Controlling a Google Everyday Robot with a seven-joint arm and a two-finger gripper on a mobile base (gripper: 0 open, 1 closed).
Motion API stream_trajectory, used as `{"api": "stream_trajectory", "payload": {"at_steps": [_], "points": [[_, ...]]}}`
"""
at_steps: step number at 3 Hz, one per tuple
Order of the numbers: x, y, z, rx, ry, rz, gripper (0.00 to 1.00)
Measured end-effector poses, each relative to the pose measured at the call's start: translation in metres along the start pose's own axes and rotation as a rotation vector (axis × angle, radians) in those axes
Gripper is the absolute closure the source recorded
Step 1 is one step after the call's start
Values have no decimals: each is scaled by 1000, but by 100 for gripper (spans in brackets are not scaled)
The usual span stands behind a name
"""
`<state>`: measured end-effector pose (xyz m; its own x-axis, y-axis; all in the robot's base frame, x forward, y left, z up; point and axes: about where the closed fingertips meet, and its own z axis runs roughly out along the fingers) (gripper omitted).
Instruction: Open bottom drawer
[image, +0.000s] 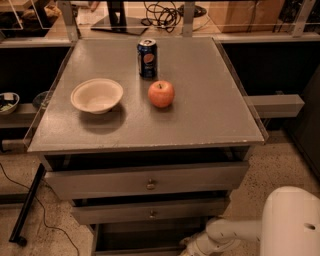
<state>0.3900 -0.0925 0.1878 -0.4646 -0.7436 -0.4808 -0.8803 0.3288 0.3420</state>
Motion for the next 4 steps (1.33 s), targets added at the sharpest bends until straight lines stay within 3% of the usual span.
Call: {"api": "stream_trajectory", "payload": {"at_steps": [4], "points": [[3, -1, -4, -6, -6, 14, 100]]}}
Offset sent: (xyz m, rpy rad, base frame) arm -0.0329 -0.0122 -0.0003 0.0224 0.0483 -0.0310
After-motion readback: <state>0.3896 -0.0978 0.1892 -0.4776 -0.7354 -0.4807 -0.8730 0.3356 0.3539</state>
